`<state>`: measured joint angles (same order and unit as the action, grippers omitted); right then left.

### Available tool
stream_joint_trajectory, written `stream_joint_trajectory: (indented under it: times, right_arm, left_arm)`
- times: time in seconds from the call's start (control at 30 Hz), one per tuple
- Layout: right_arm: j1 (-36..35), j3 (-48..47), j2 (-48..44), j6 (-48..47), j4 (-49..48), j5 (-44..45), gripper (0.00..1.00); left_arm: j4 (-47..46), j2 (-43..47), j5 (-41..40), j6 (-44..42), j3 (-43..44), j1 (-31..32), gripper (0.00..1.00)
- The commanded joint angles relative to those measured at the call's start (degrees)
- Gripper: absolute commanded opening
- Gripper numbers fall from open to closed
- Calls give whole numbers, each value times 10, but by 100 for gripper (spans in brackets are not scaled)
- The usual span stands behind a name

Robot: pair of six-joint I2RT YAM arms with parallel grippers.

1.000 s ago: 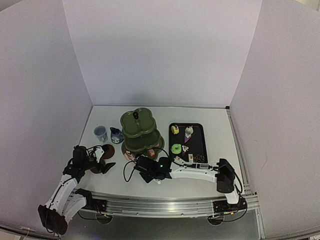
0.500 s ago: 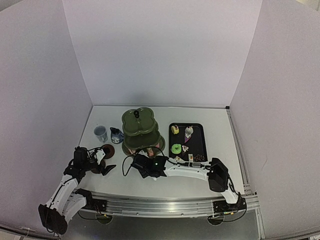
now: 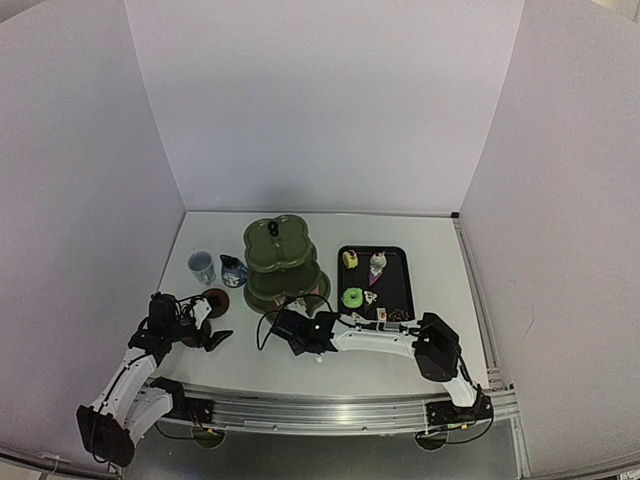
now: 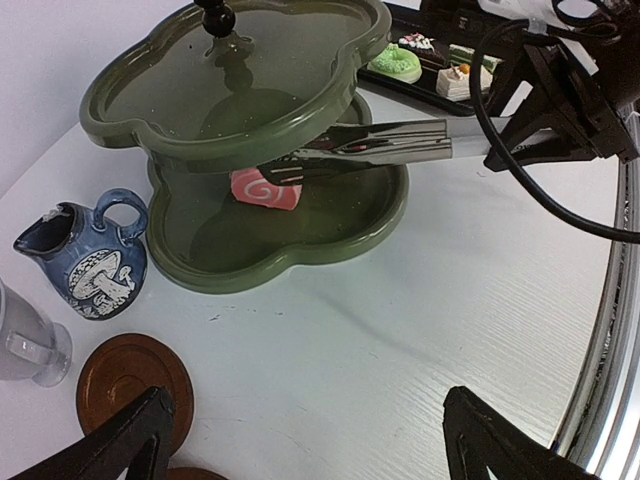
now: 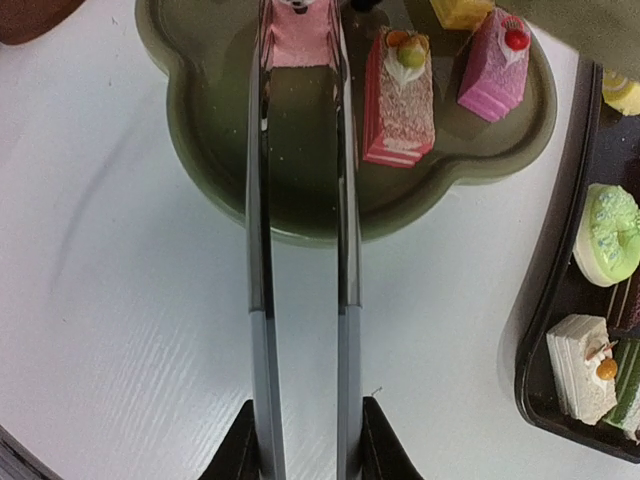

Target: Serve the afternoon tea

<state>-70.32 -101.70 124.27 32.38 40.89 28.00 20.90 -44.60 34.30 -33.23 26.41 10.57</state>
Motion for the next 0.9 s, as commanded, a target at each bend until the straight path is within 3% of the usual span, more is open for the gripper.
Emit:
stream_joint_trajectory:
  times: [0.0, 0.7, 0.87]
  right_arm:
    - [-3, 31, -73, 21, 0, -12, 0]
    - [4, 17, -72, 1, 61, -65, 0]
    - [4, 7, -66, 6, 75, -67, 22]
  left_arm:
    - [-16, 0, 6, -9, -6, 2, 94]
    - [-8, -2, 1, -9, 0, 2, 94]
    - [-9, -1, 0, -9, 0, 2, 94]
